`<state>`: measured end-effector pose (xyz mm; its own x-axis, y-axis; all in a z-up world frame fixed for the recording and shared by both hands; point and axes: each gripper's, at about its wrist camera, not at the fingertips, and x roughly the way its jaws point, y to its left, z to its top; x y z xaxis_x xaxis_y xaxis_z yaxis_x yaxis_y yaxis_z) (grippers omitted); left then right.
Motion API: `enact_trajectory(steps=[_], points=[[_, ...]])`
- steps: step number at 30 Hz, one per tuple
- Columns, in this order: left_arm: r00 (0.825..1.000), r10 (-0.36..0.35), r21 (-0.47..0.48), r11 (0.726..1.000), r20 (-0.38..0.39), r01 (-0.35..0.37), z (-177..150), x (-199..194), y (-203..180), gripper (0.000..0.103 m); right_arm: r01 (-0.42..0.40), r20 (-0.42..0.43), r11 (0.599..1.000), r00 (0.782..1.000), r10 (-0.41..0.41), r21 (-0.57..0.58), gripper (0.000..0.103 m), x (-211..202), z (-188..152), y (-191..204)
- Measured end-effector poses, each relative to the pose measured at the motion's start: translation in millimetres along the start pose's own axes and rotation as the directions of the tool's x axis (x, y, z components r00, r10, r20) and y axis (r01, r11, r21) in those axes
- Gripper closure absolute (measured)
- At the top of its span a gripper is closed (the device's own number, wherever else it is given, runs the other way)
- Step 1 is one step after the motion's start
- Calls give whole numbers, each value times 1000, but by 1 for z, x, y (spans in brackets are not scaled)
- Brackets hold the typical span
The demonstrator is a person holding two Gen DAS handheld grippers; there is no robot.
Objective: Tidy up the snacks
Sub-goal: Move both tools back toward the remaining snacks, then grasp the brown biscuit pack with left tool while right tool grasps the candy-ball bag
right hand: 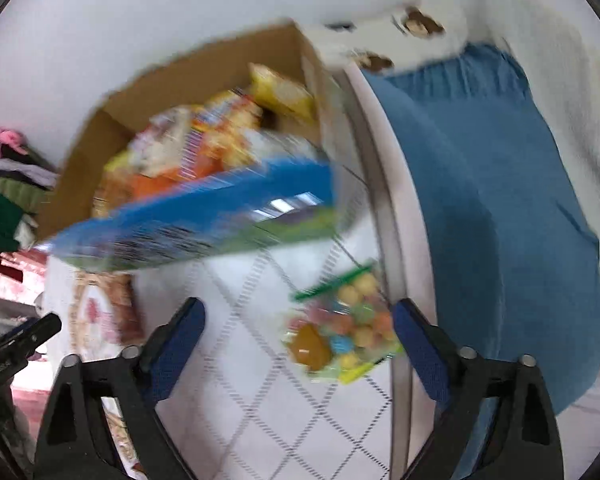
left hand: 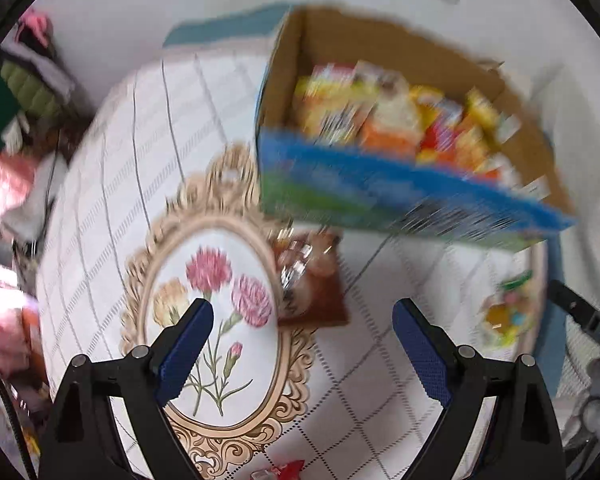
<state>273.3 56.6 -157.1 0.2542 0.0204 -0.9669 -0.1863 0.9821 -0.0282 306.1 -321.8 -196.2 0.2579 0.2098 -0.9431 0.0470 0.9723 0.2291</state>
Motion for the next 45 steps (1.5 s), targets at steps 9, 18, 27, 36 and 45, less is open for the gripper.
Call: enact_trajectory(steps=[9, 18, 27, 36, 45], points=[[978, -47, -23, 999, -203, 43, 4, 100, -5, 11, 8, -130, 997, 991, -18, -79, 31, 63, -3, -36], [990, -73, -28, 997, -118, 70, 4, 99, -12, 49, 39, -152, 996, 987, -51, -80, 39, 80, -17, -26], [969, -119, 23, 992, -218, 127, -94, 85, -10, 50, -40, -262, 998, 964, 49, 40, 40, 77, -99, -13], [954, -157, -17, 987, -255, 158, -111, 108, -2, 43, -92, -274, 995, 957, 99, 38, 36, 76, -130, -15], [957, -147, -34, 989, -250, 143, -93, 125, -11, 41, -59, -258, 997, 965, 42, -58, 43, 74, -135, -3]])
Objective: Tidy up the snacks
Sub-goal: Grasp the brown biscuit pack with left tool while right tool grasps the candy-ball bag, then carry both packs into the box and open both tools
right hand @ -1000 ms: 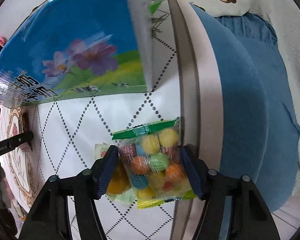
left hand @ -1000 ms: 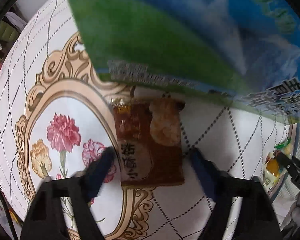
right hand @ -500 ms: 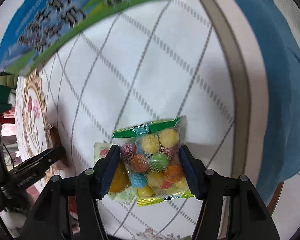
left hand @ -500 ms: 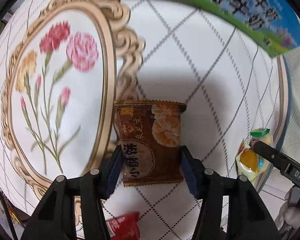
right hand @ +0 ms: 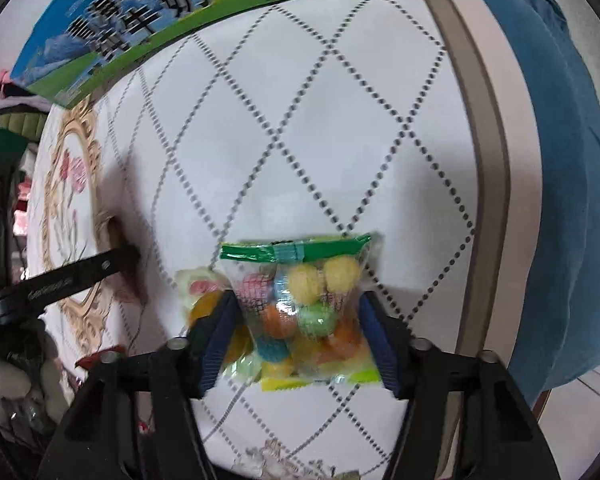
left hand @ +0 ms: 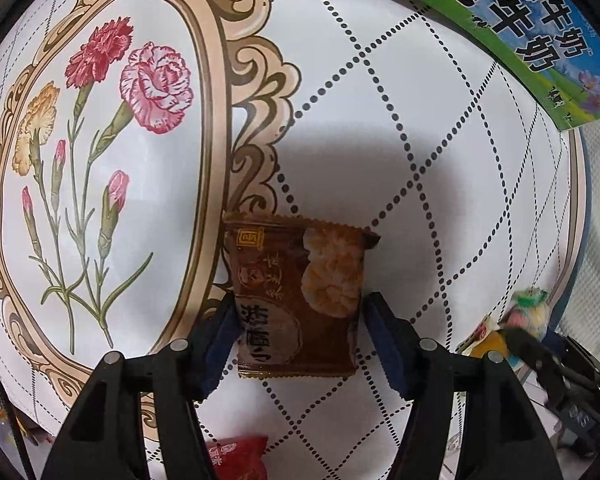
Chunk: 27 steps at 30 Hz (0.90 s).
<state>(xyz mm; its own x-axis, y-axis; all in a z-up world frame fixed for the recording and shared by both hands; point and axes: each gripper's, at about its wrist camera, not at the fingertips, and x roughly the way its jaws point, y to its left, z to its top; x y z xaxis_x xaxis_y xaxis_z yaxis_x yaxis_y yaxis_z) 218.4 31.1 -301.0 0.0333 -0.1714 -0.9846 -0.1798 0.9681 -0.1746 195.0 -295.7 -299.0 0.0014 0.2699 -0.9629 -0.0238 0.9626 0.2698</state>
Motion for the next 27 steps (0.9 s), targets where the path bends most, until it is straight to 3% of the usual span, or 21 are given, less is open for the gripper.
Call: enact_trajectory(steps=[3, 7, 12, 14, 17, 22, 27], points=[[1000, -9, 0, 1000, -3, 9, 4, 3, -2, 41, 71, 47, 995, 996, -74, 67, 44, -5, 0, -15], [1000, -15, -3, 1000, -6, 15, 3, -1, 4, 41, 14, 23, 993, 1000, -17, 118, 42, -5, -1, -26], [1000, -6, 3, 1000, 3, 6, 3, 1, 2, 41, 21, -14, 996, 1000, -20, 90, 40, 7, -5, -31], [1000, 12, 15, 1000, 24, -12, 2, -3, -1, 49, 49, -3, 995, 999, -49, 82, 45, 8, -6, -29], [998, 25, 52, 998, 60, -28, 0, -16, -8, 49, 50, 34, 995, 998, -53, 81, 49, 5, -9, -18], [992, -33, 89, 996, 118, 23, -1, -56, -22, 49, -19, 99, 993, 995, 8, 113, 49, -21, -4, -10], [971, -134, 153, 983, 198, 105, 15, -118, -51, 49, -108, 197, 990, 976, 89, 86, 49, -71, 24, 7]])
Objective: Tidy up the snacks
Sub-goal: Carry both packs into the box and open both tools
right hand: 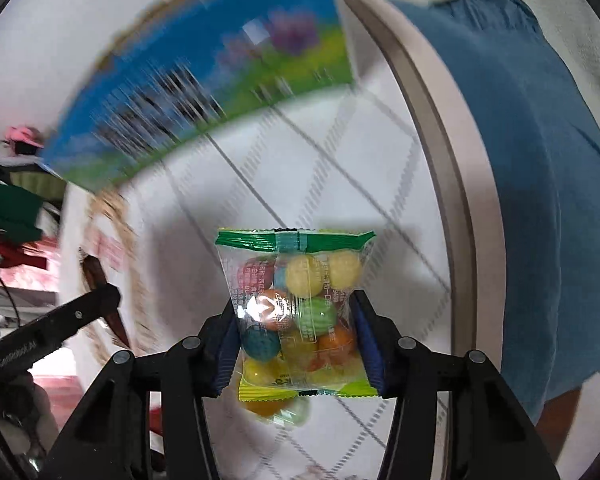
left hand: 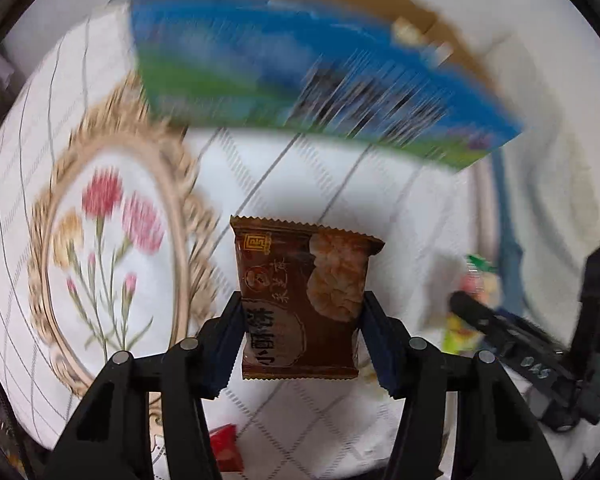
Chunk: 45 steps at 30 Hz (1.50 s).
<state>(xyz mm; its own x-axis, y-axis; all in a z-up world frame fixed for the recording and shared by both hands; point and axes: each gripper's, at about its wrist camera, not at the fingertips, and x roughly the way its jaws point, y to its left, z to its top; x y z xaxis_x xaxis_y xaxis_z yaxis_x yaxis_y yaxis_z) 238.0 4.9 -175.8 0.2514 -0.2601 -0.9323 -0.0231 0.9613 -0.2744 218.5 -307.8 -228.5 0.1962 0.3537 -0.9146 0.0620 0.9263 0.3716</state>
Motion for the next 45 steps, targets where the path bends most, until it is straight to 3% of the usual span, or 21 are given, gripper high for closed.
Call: enact_trajectory(steps=[4, 8, 10, 16, 22, 25, 27, 29, 31, 37, 45], points=[[996, -75, 47, 996, 56, 73, 51, -41, -25, 49, -75, 72, 997, 994, 77, -30, 49, -34, 53, 29], [993, -59, 92, 995, 102, 50, 111, -58, -36, 49, -88, 140, 993, 985, 99, -83, 49, -55, 110, 55], [993, -29, 108, 994, 111, 17, 145, -55, -40, 49, -57, 166, 992, 983, 75, -109, 49, -59, 143, 63], [999, 33, 108, 994, 16, -34, 222, -12, -39, 49, 29, 146, 995, 989, -14, -100, 49, -25, 236, 74], [994, 45, 66, 997, -103, -38, 254, 36, -26, 49, 95, 82, 992, 993, -88, -87, 49, 15, 288, 66], [985, 26, 37, 999, -170, -20, 262, 55, -20, 49, 100, 35, 992, 995, -97, -78, 47, 34, 299, 62], [980, 30, 22, 999, -194, -26, 266, 63, -16, 46, 114, 16, 991, 993, -113, -63, 25, 42, 303, 60], [981, 41, 13, 999, -191, -39, 271, 68, -11, 34, 108, 4, 992, 994, -108, -64, 11, 45, 303, 60], [982, 43, 7, 999, -183, -42, 269, 69, -8, 17, 126, -6, 989, 992, -127, -82, 8, 48, 302, 64], [983, 19, -16, 1000, -183, -22, 260, 66, -5, 15, 163, -24, 979, 986, -167, -124, 5, 53, 297, 73], [990, 42, -6, 999, -132, -43, 254, 47, -11, 15, 191, 0, 972, 981, -193, -137, 5, 40, 291, 74]])
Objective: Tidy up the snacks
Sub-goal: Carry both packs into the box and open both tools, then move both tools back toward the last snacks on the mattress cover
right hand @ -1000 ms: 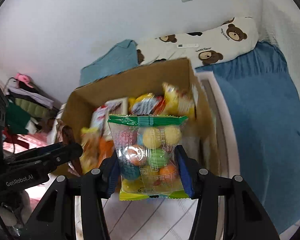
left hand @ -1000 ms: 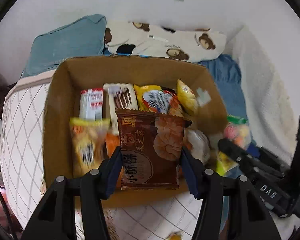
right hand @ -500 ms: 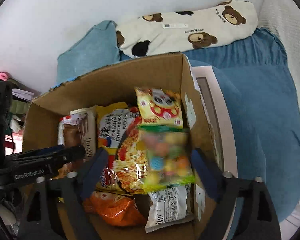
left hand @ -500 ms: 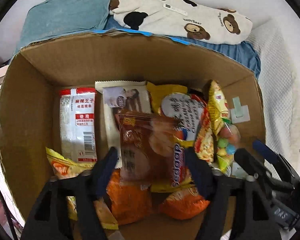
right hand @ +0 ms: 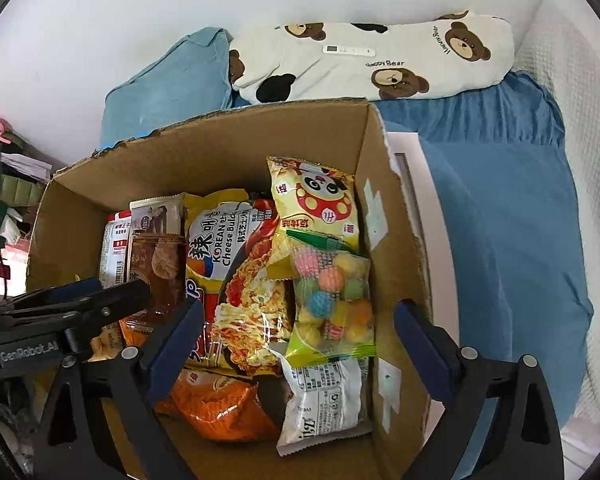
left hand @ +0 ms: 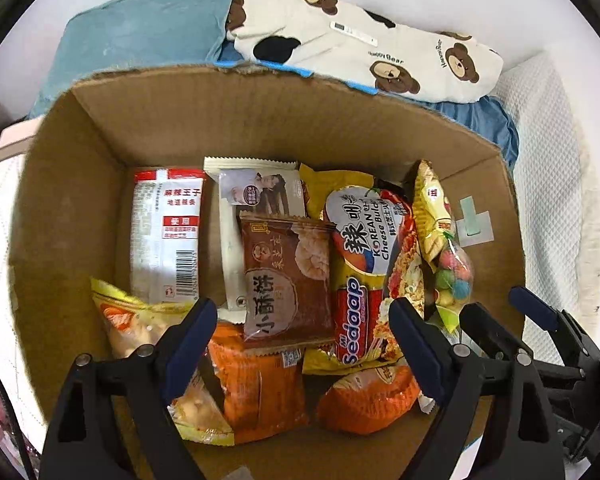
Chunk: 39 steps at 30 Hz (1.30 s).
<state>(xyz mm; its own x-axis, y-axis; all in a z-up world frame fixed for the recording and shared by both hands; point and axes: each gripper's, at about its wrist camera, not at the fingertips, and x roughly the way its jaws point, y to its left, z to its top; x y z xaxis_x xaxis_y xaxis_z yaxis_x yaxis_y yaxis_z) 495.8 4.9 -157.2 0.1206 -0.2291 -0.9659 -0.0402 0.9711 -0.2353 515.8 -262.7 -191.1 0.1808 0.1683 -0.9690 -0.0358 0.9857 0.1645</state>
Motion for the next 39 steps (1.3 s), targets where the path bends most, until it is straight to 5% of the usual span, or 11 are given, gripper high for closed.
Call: enact_trajectory(steps=[17, 30, 39], points=[[977, 87, 7, 996, 194, -90, -57, -68, 7, 15, 19, 112, 998, 994, -13, -56, 5, -54, -43, 19], [907, 157, 0, 985, 392, -171, -132, -123, -1, 15, 81, 293, 992, 955, -49, -100, 5, -119, -107, 35], [863, 154, 0, 984, 481, -176, -180, -160, -11, 15, 44, 378, 995, 926, -4, -95, 5, -166, -154, 43]])
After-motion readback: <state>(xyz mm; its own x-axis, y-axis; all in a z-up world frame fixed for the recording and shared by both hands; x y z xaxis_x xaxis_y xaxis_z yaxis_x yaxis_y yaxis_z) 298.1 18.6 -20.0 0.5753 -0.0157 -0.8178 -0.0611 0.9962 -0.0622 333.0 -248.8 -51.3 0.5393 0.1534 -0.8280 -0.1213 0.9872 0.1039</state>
